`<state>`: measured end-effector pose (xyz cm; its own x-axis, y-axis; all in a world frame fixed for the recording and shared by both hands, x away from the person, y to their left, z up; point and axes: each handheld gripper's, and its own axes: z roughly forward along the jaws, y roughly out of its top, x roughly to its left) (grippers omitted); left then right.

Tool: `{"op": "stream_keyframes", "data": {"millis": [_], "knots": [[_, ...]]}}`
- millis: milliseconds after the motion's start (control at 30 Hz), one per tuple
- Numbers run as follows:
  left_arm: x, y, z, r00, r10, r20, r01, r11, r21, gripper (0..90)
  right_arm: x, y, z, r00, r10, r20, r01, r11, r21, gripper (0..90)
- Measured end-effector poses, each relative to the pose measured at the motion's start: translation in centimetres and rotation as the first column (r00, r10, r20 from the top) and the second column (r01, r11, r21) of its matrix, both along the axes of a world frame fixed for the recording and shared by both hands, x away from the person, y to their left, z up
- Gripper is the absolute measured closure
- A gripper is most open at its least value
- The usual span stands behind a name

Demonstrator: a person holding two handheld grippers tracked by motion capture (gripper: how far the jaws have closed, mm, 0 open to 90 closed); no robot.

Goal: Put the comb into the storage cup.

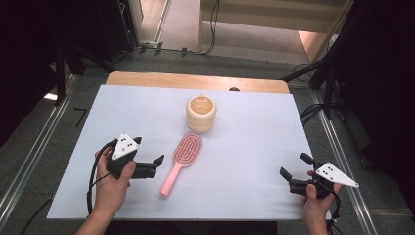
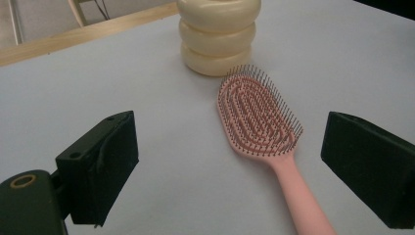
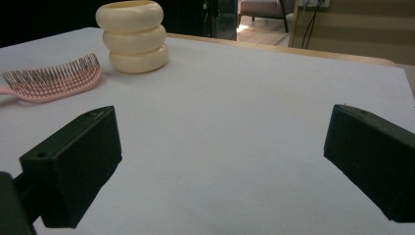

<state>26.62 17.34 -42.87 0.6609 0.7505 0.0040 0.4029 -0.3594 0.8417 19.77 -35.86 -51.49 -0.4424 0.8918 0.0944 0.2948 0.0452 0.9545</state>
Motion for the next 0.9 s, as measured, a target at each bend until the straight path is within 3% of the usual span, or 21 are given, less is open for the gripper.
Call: {"op": "stream_keyframes", "data": {"millis": [300, 567, 633, 800, 900], "knots": [[0.4, -1.0, 0.2, 0.9988, -0.021, -0.044, 0.022, 0.9997, 0.006, 7.5, 0.1, 0.0, 0.0, 1.0, 0.0, 0.004, 0.0, 1.0, -0.004, 0.0], [0.9, -2.3, -0.1, 0.9934, 0.013, -0.114, -0.008, 0.9988, 0.049, 8.0, 0.1, 0.0, 0.0, 1.0, 0.002, 0.002, -0.002, 1.0, -0.006, 0.0], [1.0, -2.5, 0.0, 0.992, 0.041, -0.119, -0.034, 0.9974, 0.063, 17.8, 0.1, 0.0, 0.0, 1.0, 0.002, 0.002, -0.002, 1.0, -0.005, 0.0], [1.3, -3.1, -0.2, 0.9866, 0.083, -0.14, -0.069, 0.9925, 0.101, 22.0, 0.1, 0.0, 0.0, 1.0, 0.001, 0.002, -0.001, 1.0, -0.006, 0.0], [1.4, -3.4, -0.3, 0.9837, 0.077, -0.162, -0.058, 0.9912, 0.119, 23.3, 0.1, 0.0, 0.0, 1.0, 0.0, 0.0, 0.0, 1.0, -0.005, 0.0]]}}
